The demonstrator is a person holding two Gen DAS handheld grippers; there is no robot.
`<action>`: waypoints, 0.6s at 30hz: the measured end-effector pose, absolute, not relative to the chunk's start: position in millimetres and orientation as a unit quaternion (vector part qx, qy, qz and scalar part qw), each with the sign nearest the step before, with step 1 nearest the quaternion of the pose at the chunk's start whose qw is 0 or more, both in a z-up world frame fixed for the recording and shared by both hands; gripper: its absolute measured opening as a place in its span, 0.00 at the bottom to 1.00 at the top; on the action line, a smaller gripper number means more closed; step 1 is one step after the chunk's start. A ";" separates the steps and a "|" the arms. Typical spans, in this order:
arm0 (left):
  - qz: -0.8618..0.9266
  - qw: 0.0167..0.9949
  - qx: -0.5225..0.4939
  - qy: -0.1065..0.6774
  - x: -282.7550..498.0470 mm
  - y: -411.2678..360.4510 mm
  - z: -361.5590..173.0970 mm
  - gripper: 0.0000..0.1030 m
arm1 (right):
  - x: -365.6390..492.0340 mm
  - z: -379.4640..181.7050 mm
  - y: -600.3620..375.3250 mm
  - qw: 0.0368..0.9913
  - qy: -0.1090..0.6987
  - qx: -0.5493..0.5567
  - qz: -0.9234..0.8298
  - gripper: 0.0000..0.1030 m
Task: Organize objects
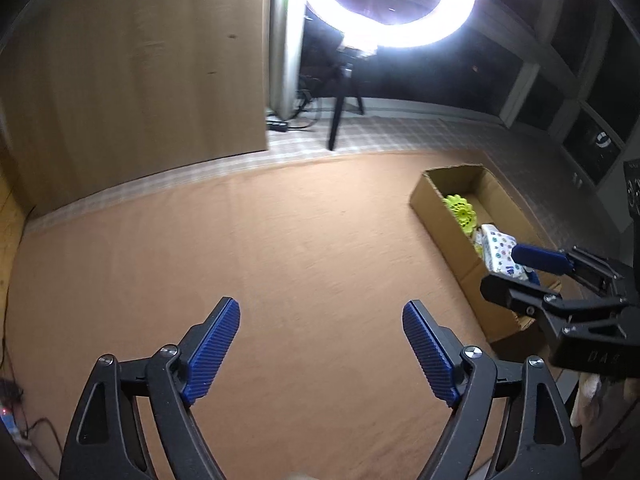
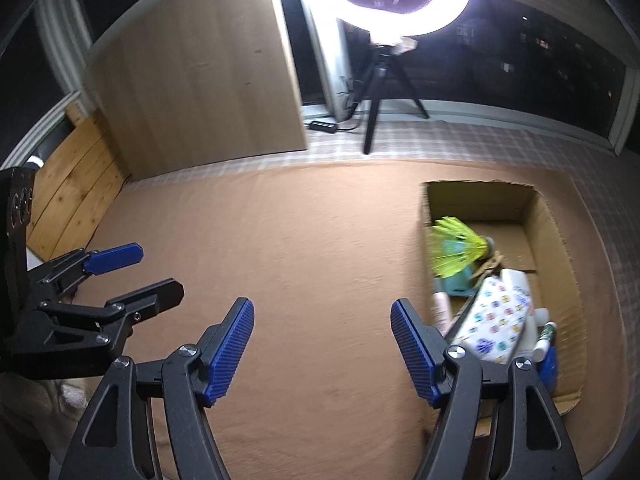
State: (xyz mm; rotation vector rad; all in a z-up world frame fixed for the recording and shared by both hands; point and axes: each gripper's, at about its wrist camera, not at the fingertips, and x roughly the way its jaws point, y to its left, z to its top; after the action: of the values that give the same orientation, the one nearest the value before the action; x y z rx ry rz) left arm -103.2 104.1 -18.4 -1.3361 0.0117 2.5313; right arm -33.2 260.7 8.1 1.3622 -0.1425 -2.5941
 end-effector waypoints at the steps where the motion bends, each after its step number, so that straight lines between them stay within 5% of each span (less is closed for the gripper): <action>1: 0.877 0.133 -0.462 -0.001 -98.6 96.6 -17.1 0.84 | -30.5 8.8 254.5 0.104 -0.045 0.461 -0.880 0.66; 18: 0.883 0.045 -0.464 -0.045 -32.7 19.7 -26.4 0.90 | 6.9 0.2 190.2 0.099 -0.046 0.450 -0.886 0.66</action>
State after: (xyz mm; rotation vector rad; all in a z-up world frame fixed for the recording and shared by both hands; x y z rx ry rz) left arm -32.7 19.7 -26.4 -1.4190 -0.1371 2.6991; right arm 6.9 190.2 0.2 1.3304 -0.1355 -2.6222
